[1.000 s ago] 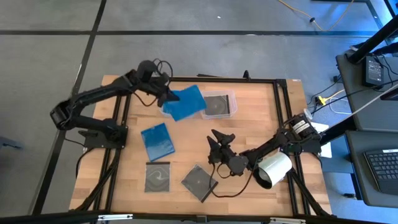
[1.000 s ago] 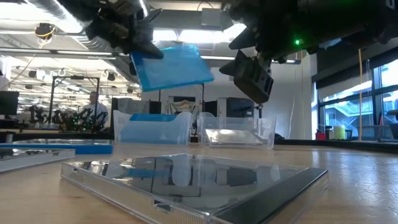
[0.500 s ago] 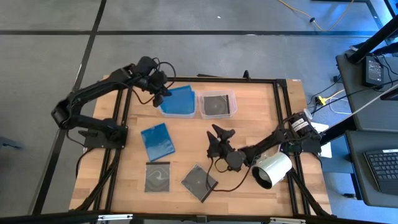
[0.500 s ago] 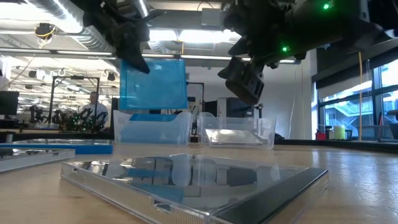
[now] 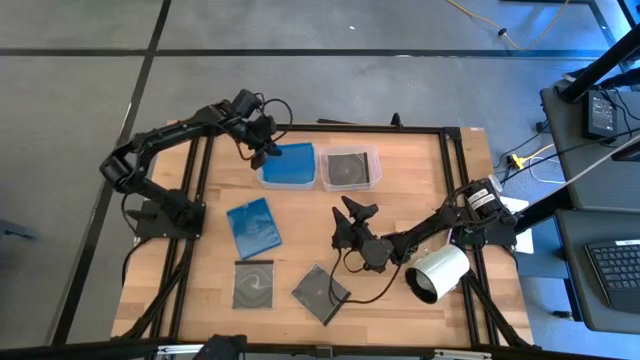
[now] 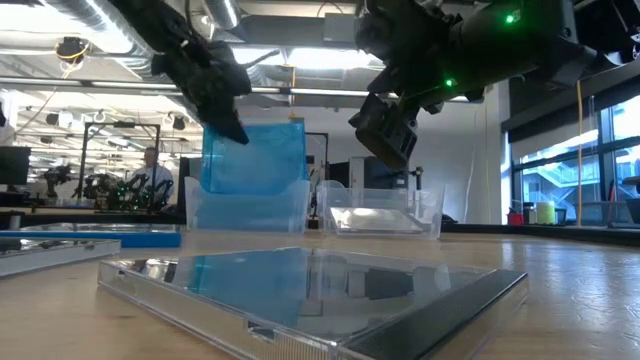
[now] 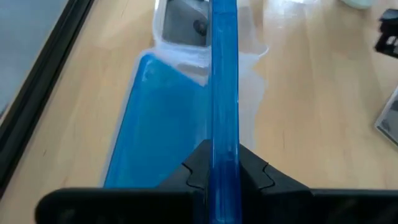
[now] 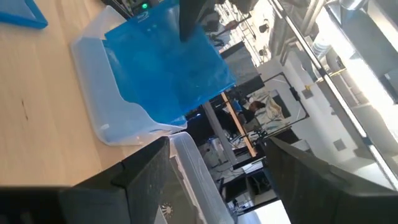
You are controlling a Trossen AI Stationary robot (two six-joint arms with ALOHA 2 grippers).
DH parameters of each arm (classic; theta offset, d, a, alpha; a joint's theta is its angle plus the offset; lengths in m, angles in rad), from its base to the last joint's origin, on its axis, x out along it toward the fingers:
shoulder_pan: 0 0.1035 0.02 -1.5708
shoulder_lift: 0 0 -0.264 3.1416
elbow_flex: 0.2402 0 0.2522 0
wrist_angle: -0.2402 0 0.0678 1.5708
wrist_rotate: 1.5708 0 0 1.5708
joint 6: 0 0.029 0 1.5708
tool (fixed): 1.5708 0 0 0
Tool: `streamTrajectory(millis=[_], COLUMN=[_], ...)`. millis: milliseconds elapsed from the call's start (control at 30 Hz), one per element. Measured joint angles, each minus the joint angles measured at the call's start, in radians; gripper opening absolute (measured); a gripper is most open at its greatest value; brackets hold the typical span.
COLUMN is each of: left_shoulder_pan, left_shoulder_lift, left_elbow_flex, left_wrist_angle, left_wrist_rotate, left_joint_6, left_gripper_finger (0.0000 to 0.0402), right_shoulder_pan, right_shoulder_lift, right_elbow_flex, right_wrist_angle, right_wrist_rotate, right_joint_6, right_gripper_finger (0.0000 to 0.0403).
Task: Pick & place jewel cases by type
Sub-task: Put the right blue CD case into the left transparent bin
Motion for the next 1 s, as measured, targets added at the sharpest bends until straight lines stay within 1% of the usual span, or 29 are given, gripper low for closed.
streamTrajectory(millis=[133, 333, 767, 1000], left_shoulder_pan=[0.024, 0.029, -0.038, -0.06], left_shoulder_lift=[0.028, 0.042, 0.043, 0.043], left_elbow_flex=[0.0, 0.0, 0.0, 0.0], left_wrist_angle=[-0.007, -0.004, 0.019, 0.022], left_wrist_rotate=[-0.002, -0.024, -0.05, -0.048], left_joint_6=[0.001, -0.024, 0.001, 0.002], left_gripper_finger=[0.0044, 0.0048, 0.0049, 0.0058], right_shoulder_pan=[0.0, -0.003, -0.003, -0.003], right_shoulder_lift=[0.0, 0.0, 0.0, 0.0], right_elbow_flex=[0.0, 0.0, 0.0, 0.0], right_wrist_angle=[-0.001, -0.01, -0.027, -0.026], right_wrist_rotate=[0.0, 0.0, 0.0, 0.0], right_joint_6=[0.002, 0.002, 0.002, 0.002], right_gripper_finger=[0.0268, 0.0268, 0.0268, 0.0268])
